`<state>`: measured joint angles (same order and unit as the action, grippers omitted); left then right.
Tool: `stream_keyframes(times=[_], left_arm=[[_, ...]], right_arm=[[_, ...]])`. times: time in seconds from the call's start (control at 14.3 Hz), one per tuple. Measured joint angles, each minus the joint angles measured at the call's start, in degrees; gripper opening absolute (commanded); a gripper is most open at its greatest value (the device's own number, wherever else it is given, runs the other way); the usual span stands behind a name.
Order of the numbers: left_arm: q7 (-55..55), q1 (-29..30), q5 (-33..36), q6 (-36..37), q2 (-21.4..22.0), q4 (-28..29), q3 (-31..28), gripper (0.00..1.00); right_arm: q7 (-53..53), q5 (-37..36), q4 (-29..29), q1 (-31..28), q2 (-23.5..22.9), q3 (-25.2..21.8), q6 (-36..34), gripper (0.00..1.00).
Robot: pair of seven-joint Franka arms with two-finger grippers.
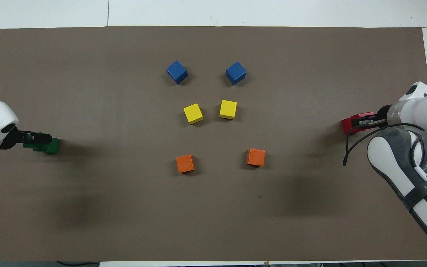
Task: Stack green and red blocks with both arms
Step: 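Stack green on green with the left gripper while the right gripper stacks red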
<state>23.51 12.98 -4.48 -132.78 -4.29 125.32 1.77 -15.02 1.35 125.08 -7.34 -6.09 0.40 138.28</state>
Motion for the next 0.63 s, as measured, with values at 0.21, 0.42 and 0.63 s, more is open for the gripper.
stream_keyframes(times=[0.21,0.42,0.63], left_arm=[[0.0,0.0,0.0,1.2,0.1,-1.7,0.2,1.00],[1.1,0.0,0.0,3.1,0.7,-4.5,0.1,1.00],[1.3,0.0,0.0,5.4,0.9,-7.7,0.3,1.00]], right_arm=[[0.0,0.0,0.2,0.1,0.0,0.1,0.0,0.00],[0.0,0.0,0.2,0.2,0.0,0.1,0.0,0.00],[0.0,0.0,0.2,0.2,0.0,0.1,0.0,0.00]])
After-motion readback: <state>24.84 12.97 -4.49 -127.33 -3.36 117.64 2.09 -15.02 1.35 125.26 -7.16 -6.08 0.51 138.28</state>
